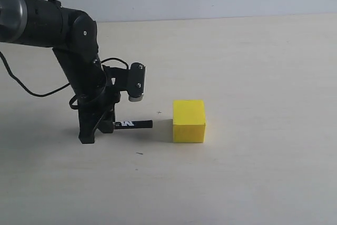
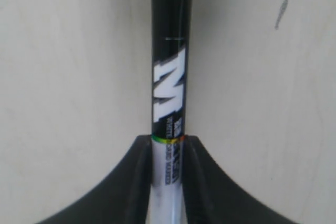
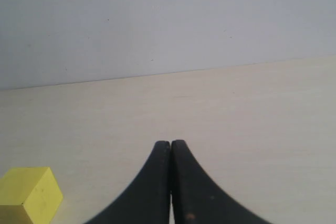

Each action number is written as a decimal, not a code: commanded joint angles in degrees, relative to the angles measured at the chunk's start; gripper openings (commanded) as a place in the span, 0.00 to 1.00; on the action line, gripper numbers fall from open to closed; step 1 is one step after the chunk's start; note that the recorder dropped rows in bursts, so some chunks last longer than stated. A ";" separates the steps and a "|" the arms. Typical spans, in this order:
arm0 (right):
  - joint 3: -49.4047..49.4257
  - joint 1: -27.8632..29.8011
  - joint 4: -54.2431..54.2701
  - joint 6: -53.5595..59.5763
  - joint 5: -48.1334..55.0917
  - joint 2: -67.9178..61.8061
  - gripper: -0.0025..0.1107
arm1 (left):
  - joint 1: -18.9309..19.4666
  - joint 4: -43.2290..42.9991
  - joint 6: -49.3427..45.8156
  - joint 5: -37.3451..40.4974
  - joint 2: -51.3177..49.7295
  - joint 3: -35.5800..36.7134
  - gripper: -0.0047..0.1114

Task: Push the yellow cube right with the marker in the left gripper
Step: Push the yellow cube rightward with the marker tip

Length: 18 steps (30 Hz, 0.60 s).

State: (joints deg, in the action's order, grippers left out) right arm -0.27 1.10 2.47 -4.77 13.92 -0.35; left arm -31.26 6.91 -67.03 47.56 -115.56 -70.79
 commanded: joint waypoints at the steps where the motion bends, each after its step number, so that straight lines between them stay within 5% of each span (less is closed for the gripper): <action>1: 0.27 0.29 -0.32 0.17 -0.25 0.35 0.02 | -0.11 -1.00 0.45 1.76 -0.05 -0.51 0.04; 18: 0.27 0.29 -0.32 0.17 -0.40 0.35 0.02 | -0.11 0.27 1.61 0.61 -0.05 -0.51 0.04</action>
State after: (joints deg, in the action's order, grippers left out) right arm -0.27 1.10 2.47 -4.77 13.92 -0.35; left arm -31.26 6.23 -66.16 48.77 -115.56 -70.79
